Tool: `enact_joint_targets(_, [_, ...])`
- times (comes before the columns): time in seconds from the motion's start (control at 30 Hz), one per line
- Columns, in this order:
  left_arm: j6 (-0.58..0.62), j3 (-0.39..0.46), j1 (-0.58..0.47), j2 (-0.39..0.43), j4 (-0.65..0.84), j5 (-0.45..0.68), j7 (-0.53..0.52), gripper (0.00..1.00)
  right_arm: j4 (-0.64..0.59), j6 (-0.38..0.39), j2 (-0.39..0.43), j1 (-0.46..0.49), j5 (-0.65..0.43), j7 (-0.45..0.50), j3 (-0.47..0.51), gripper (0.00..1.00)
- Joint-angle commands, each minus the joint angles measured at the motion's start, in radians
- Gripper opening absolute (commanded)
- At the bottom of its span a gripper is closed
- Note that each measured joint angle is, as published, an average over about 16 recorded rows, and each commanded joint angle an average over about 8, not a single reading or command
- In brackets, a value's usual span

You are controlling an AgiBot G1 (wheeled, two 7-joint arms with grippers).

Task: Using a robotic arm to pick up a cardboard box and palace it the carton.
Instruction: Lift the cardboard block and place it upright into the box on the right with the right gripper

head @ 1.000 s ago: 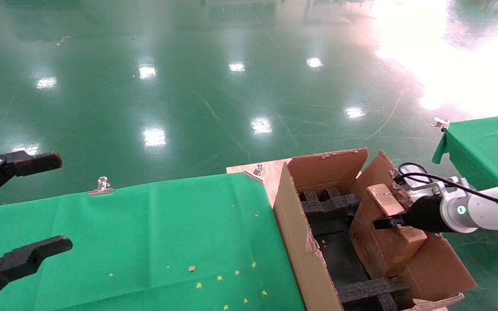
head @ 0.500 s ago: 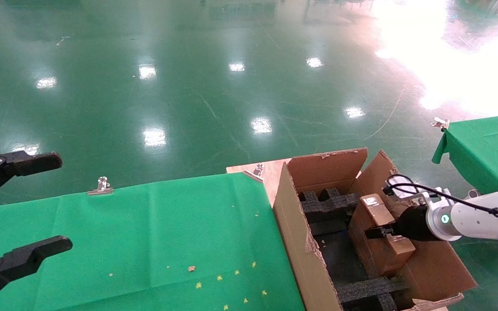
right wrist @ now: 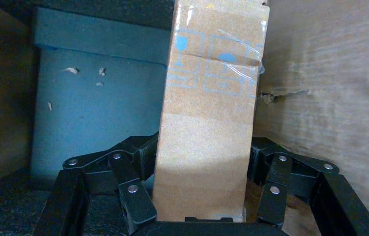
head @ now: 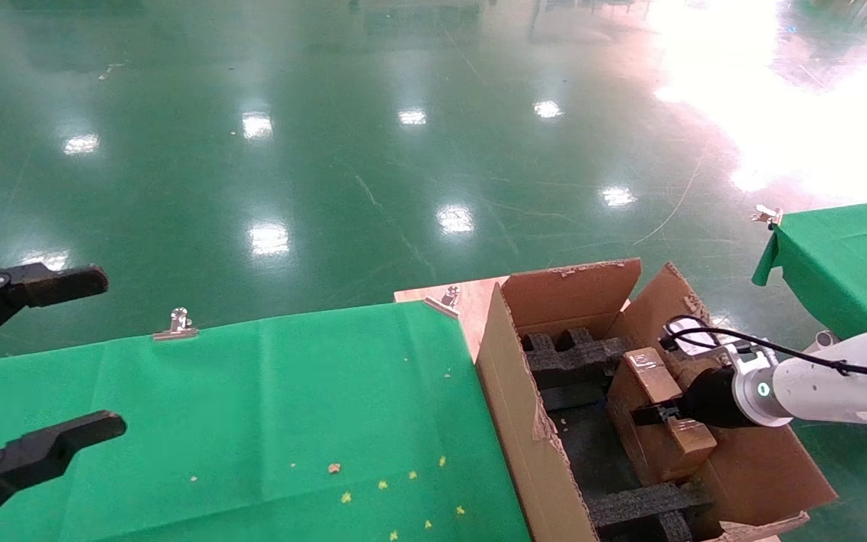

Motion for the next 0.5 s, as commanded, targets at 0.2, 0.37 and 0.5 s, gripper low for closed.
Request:
enact_joint_targets(0.2, [0.000, 0.000, 0.000, 0.000, 0.000, 0.000, 0.000, 1.00, -0.061, -0.021, -0.023, -0.021, 0.045, -0.064, 0.022, 0.27])
enact_joint_targets(0.37, [0.000, 0.000, 0.000, 0.000, 0.000, 0.000, 0.000, 1.00, -0.081, -0.031, -0.031, -0.027, 0.062, -0.084, 0.031, 0.90])
enact_joint_targets(0.5, [0.000, 0.000, 0.000, 0.000, 0.000, 0.000, 0.000, 1.00, -0.080, -0.033, -0.031, -0.026, 0.061, -0.082, 0.030, 1.00])
